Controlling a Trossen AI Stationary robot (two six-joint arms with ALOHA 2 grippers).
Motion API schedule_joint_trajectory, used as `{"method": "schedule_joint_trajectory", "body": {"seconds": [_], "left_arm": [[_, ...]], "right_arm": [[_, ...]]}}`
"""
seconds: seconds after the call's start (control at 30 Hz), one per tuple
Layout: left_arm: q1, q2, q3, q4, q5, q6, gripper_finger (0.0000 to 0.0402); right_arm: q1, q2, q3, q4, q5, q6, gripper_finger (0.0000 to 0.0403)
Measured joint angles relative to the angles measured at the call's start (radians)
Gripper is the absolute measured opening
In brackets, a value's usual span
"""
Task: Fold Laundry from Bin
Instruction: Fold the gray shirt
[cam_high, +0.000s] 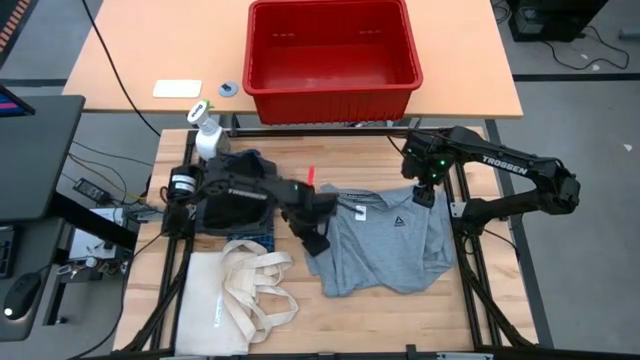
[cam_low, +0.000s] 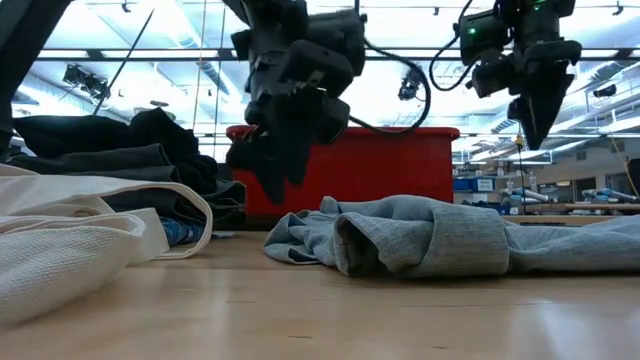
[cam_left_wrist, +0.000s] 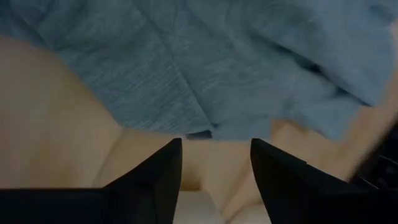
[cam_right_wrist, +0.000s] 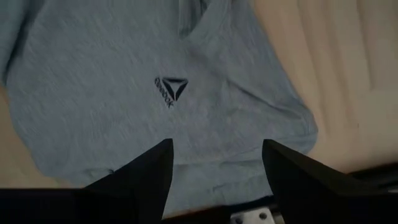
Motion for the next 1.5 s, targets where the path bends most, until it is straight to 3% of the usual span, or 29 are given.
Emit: {"method": "schedule_joint_trajectory", "body": {"seconds": [0.13, 0.2, 0.57, 0.67, 0.8, 0.87, 0.97, 1.2, 1.5], "left_arm": [[-0.073, 0.0, 0.0, 0.016, -0.193, -0.112, 0.0183], [-0.091, 0.0, -0.001, 0.03, -0.229, -0.157, 0.0181], [-0.118, 0.099, 0.0, 0.066, -0.249, -0.304, 0.0173], [-0.116, 0.099, 0.0, 0.068, -0.272, -0.323, 0.0136], [-0.113, 0.079, -0.001, 0.066, -0.291, -0.332, 0.0039], [-0.11, 0.056, -0.001, 0.064, -0.291, -0.333, 0.0013], [-0.102, 0.02, 0.0, 0.053, -0.271, -0.336, 0.0012], [-0.081, -0.041, 0.001, 0.053, -0.243, -0.323, 0.001], [-0.068, -0.041, 0.012, 0.058, -0.203, -0.286, 0.001]], "right_arm": [[0.0, 0.0, 0.0, 0.048, 0.0, -0.005, 0.0253], [0.0, 0.0, 0.0, 0.071, 0.0, -0.006, 0.0253], [0.0, 0.0, 0.0, 0.084, -0.003, -0.056, 0.0253], [0.0, -0.003, 0.0, 0.083, -0.003, -0.054, 0.0253], [0.0, -0.008, 0.001, 0.081, -0.006, -0.05, 0.0253], [0.0, -0.012, 0.001, 0.081, -0.008, -0.05, 0.0253], [0.0, -0.022, 0.001, 0.073, -0.015, -0.053, 0.0253], [0.012, -0.035, -0.034, 0.012, -0.179, -0.2, 0.0252], [0.098, -0.027, -0.284, 0.346, -0.115, -0.052, 0.0236]]}}
